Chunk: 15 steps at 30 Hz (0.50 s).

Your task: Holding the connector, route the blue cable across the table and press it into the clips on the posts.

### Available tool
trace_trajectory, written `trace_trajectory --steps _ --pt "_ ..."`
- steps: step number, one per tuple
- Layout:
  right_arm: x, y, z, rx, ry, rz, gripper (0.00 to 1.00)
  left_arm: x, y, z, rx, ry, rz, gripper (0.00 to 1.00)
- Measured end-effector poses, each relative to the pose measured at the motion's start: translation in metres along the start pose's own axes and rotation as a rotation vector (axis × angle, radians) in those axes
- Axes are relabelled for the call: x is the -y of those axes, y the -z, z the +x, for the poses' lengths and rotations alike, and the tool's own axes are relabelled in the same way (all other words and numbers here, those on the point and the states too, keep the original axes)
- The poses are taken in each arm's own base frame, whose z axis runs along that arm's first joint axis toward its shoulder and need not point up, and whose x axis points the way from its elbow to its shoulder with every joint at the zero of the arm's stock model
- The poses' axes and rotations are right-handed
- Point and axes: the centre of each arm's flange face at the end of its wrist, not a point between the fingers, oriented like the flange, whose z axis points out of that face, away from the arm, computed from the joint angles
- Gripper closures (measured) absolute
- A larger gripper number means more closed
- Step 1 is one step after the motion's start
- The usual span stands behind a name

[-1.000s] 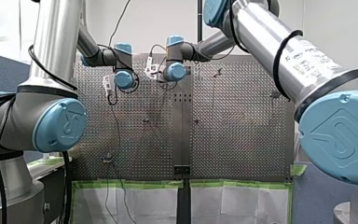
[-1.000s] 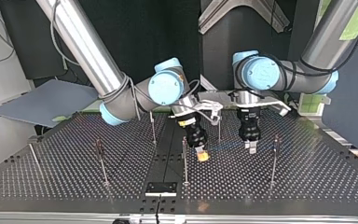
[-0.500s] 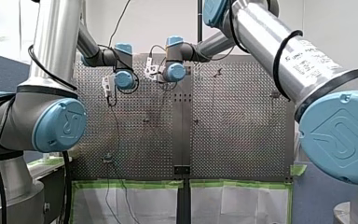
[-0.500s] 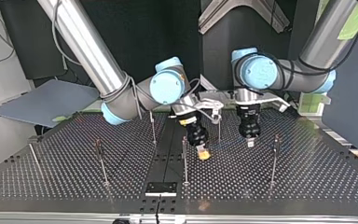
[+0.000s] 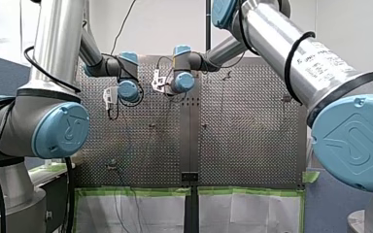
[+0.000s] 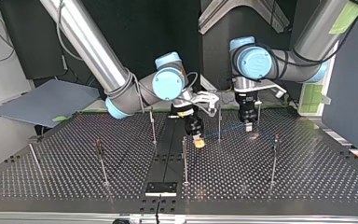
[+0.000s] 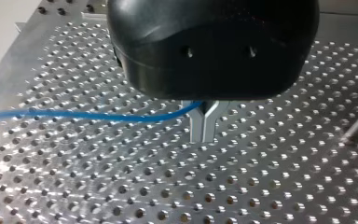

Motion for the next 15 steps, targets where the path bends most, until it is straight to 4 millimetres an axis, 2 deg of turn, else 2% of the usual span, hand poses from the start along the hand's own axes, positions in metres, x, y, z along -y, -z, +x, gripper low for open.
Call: trace_trajectory --steps 15 --pt "-0.008 0.025 -0.063 0.15 0.018 -0.017 1.0 -0.01 0.032 0.053 -0.062 -0.016 0.011 1.0"
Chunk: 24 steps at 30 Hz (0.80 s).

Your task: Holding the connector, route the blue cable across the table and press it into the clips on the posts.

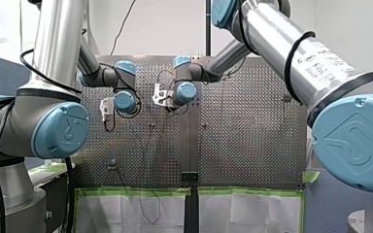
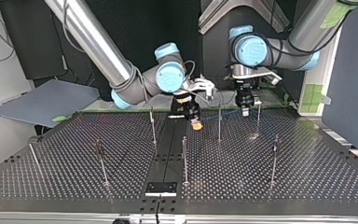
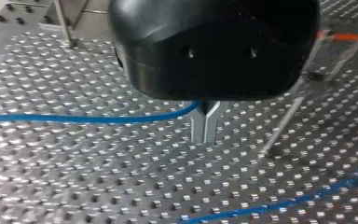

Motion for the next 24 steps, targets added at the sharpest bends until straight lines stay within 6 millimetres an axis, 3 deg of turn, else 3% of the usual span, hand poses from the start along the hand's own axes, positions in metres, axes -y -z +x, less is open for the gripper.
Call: trace_trajectory --steps 13,24 --pt "-0.01 0.013 -0.045 0.093 0.015 -0.018 1.0 0.004 -0.004 0.054 -0.084 -0.024 0.024 1.0" --pt "-0.018 0.014 -0.052 0.107 0.014 -0.026 1.0 0.003 -0.006 0.067 -0.087 -0.011 0.04 1.0"
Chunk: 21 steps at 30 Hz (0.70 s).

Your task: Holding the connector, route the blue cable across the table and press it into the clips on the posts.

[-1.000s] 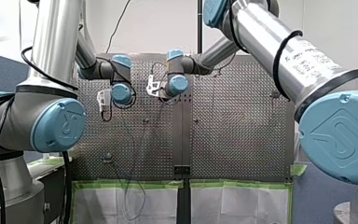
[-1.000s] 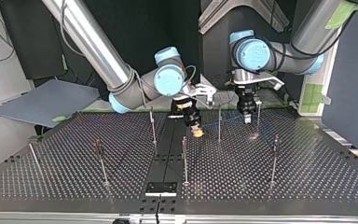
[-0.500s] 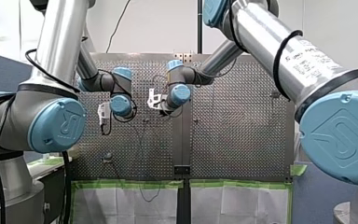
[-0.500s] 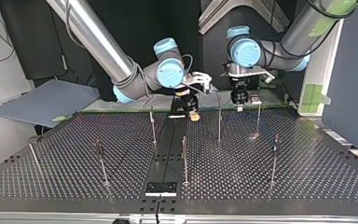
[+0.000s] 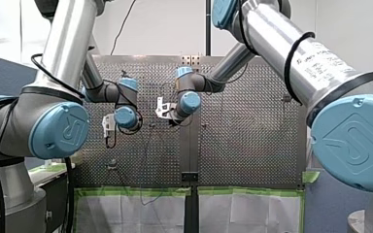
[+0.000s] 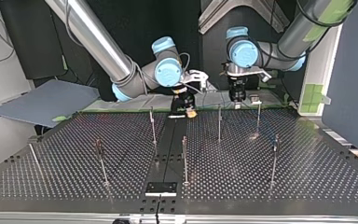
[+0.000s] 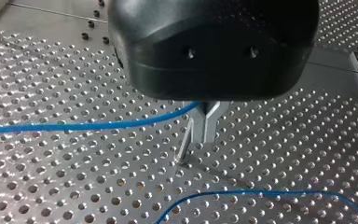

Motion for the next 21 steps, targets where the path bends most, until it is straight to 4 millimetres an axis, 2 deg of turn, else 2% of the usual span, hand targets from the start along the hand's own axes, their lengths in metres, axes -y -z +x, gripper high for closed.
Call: trace_trajectory --steps 9,14,21 --pt "-0.007 -0.006 -0.008 0.007 -0.003 -0.001 1.0 0.001 -0.005 0.003 0.016 0.025 0.024 1.0" --pt "-0.01 -0.012 -0.022 0.026 -0.002 0.001 1.0 0.002 -0.01 0.012 0.008 0.026 0.032 1.0" --pt "-0.014 -0.015 -0.023 0.02 -0.004 -0.004 1.0 0.003 -0.022 0.028 0.009 0.033 0.037 1.0"
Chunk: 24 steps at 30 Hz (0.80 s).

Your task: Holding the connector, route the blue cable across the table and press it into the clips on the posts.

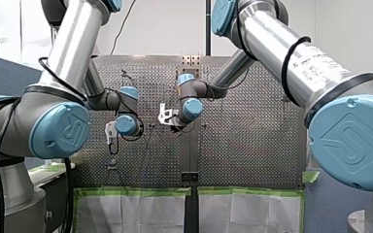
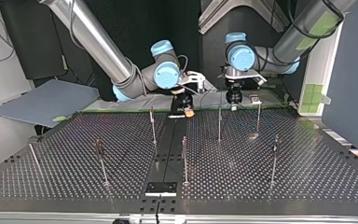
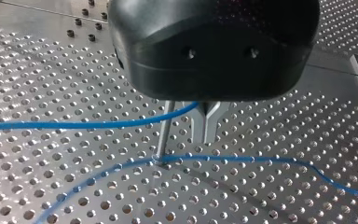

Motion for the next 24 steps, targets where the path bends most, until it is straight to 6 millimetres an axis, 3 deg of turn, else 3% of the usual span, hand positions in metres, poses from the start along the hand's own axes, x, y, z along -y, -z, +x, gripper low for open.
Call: trace_trajectory --steps 19,24 --pt "-0.022 -0.013 0.019 -0.065 -0.022 -0.006 1.0 0.001 -0.044 -0.033 0.068 0.024 0.015 1.0" --pt "-0.027 -0.017 0.03 -0.085 -0.026 -0.001 1.0 -0.001 -0.059 -0.031 0.05 0.021 0.022 1.0"
